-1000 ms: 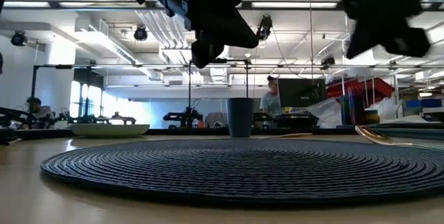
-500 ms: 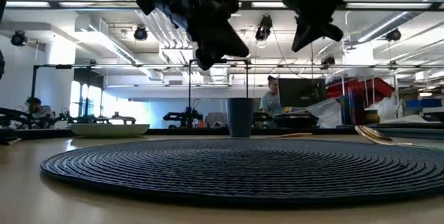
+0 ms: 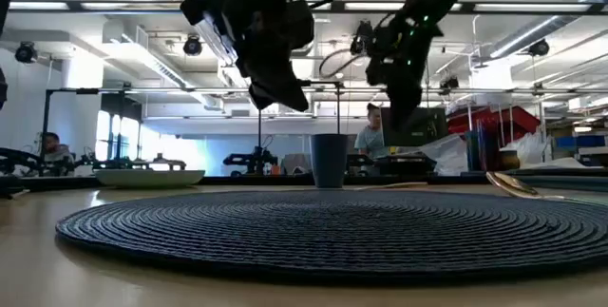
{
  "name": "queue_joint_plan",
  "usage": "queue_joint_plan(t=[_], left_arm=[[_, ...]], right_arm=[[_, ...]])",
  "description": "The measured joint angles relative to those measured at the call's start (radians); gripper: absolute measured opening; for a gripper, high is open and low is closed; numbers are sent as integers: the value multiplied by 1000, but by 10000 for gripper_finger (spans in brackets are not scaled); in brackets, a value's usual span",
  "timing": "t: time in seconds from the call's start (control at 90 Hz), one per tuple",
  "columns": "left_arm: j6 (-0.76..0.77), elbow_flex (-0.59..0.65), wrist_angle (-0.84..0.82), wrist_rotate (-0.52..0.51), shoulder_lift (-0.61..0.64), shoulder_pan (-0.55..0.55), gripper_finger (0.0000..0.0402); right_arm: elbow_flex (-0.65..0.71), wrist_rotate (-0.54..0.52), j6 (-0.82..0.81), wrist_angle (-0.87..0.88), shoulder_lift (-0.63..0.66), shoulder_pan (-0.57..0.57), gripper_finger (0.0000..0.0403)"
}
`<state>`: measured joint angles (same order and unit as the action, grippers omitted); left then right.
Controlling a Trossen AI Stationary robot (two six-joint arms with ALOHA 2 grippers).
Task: Set table place
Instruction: Put the gold knife on the black placemat
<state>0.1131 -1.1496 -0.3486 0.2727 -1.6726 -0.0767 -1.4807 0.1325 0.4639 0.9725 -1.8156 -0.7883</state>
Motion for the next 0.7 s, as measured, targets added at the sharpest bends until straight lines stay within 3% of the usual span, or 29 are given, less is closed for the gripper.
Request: queue_joint_plan(t=[0.133, 0.244, 0.444, 0.7], left_arm=[[0, 0, -33, -1, 0, -15, 39], [0, 0, -36, -4, 1, -30, 53], [-16, 0, -36, -39, 1, -46, 69], [-23, 0, -37, -43, 1, -49, 69]], right_arm=[[7, 1, 103, 40, -68, 0, 240], [29, -12, 140, 14, -113, -6, 254], [29, -105, 261, -28, -171, -7, 244], [29, -71, 255, -45, -214, -8, 218]])
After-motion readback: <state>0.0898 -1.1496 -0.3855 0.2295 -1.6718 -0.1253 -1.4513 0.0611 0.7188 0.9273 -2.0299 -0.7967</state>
